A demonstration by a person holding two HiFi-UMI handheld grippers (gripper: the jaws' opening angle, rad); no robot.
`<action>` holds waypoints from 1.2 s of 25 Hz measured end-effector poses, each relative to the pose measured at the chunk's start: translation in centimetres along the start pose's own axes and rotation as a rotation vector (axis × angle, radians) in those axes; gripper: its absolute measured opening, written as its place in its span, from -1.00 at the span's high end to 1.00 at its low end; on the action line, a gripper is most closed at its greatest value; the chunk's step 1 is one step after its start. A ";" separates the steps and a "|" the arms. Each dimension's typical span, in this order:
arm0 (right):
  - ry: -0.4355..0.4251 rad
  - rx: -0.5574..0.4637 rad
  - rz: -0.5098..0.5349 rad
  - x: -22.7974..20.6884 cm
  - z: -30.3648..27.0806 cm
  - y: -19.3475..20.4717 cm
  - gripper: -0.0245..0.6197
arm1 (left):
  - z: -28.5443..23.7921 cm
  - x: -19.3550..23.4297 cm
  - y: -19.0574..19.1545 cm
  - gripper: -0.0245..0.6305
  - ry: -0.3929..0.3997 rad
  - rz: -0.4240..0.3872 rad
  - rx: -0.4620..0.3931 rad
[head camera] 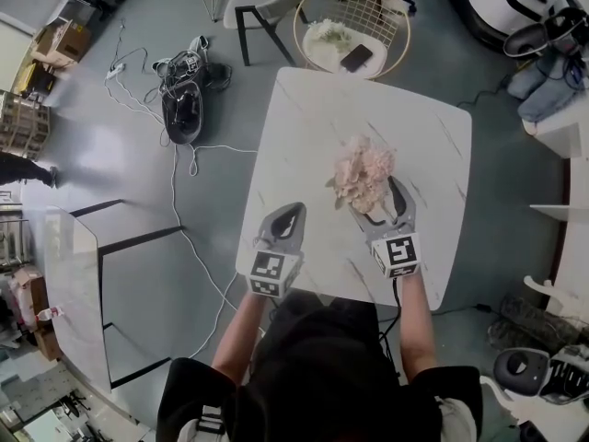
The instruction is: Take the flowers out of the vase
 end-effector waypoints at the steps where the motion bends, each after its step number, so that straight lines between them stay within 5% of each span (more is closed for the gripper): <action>1: -0.003 0.001 0.000 0.0 -0.2 0.0 -0.37 | 0.0 0.0 0.0 0.91 -0.004 0.001 0.001; 30: -0.110 -0.044 0.058 0.3 -4.1 -2.0 -0.31 | -0.7 1.9 0.6 0.90 -0.067 0.042 0.037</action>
Point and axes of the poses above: the fingertips, and each gripper's own axes: z backward along the fingers, x to its left, y out of its underside, the point moved 8 cm from there along z, backward along the fingers, and after that the axes turned 15 degrees about -z, right-handed, at the moved point
